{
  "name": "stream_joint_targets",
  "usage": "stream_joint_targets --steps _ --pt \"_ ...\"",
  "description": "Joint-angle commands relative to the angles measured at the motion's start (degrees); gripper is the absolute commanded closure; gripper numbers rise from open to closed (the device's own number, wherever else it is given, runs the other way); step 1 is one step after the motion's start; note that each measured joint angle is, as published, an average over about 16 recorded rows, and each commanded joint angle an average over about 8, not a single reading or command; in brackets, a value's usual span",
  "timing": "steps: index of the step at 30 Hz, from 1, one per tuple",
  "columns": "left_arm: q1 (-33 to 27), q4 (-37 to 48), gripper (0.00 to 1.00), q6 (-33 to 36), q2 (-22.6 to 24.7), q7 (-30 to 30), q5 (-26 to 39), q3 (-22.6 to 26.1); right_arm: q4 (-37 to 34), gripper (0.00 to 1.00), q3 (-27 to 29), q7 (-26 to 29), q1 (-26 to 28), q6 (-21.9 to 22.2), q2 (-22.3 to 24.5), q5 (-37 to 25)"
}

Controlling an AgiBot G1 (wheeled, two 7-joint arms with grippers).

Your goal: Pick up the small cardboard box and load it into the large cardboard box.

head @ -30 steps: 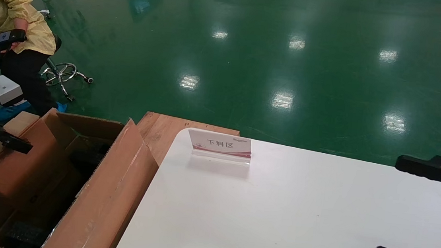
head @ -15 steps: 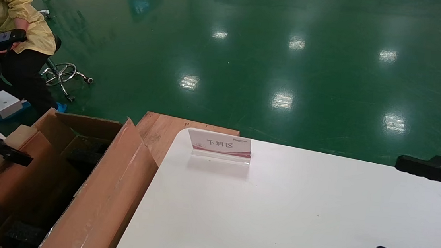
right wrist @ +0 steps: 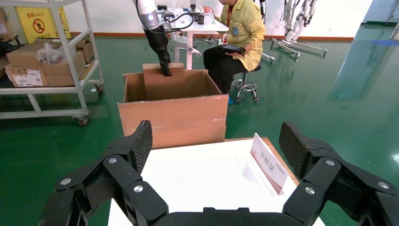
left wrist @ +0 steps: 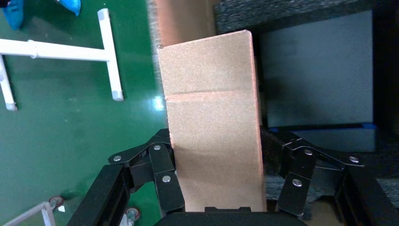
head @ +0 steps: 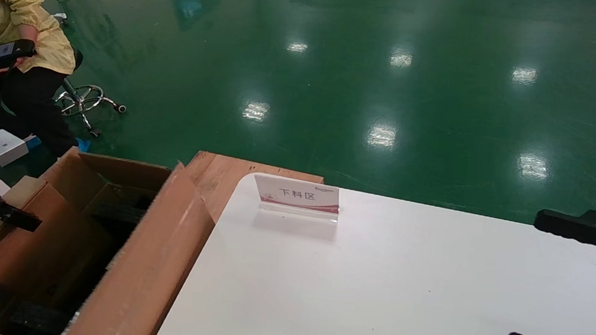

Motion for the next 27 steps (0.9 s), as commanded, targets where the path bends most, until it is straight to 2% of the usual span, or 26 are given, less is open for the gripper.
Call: stream_joint_targets --steps 1,20,27 --pt "-0.1 -0.1 0.00 0.0 0.0 0.0 0.0 0.0 0.0 0.00 0.0 0.0 0.0 0.0 0.0 0.0" --pt "-0.5 -0.6 0.00 -0.1 -0.1 0.1 0.3 -0.2 0.0 0.00 0.0 0.0 0.0 0.0 0.0 0.0" --pt "-3.0 -4.5 0.00 -1.5 -0.1 3.0 -0.3 -2.1 0.0 0.00 0.0 0.0 0.0 0.0 0.0 0.0"
